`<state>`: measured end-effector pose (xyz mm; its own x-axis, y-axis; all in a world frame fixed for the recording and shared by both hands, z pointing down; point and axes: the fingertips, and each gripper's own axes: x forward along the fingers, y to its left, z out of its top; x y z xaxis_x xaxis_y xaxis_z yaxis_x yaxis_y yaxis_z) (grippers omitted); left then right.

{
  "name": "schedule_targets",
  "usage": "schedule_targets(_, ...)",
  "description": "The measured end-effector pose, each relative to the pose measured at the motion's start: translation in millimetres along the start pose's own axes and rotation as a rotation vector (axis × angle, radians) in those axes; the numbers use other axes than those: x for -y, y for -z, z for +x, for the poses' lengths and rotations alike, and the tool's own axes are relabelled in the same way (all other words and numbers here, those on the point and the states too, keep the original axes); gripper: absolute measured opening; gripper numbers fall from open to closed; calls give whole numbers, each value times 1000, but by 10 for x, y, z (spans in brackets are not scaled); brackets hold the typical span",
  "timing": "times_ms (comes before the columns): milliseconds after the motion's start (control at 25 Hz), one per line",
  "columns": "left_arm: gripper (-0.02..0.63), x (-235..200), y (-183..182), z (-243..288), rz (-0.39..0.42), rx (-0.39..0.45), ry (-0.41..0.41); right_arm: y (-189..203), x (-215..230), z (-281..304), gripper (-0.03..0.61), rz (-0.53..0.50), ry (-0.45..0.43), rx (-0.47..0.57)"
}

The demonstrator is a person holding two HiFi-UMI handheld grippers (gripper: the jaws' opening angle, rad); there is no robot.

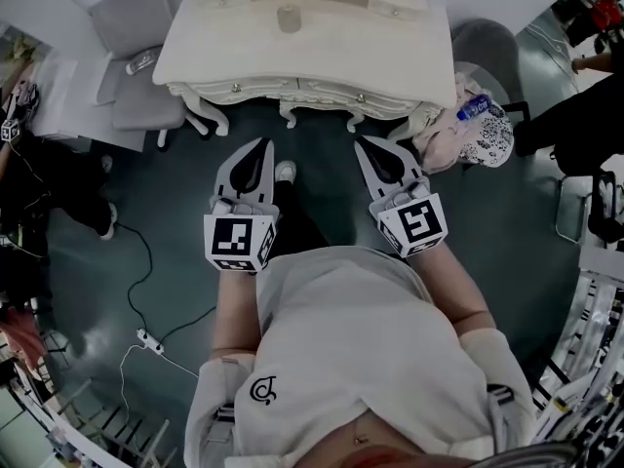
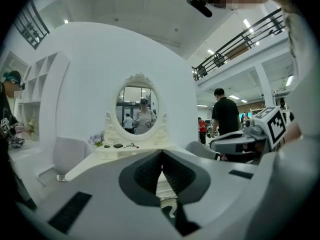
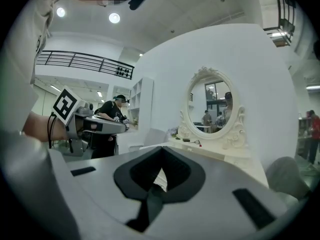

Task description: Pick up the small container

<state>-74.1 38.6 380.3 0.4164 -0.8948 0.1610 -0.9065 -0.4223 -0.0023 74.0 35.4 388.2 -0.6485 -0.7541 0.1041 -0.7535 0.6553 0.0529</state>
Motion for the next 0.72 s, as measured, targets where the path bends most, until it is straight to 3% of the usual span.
schedule_targets(240, 12, -768, -157, 874, 17, 0, 84, -134, 347, 1024, 8, -39, 56, -14)
schedule_targets(720, 12, -2029, -141, 2631, 26, -61, 295, -75, 1275, 2736, 8, 33, 243, -64)
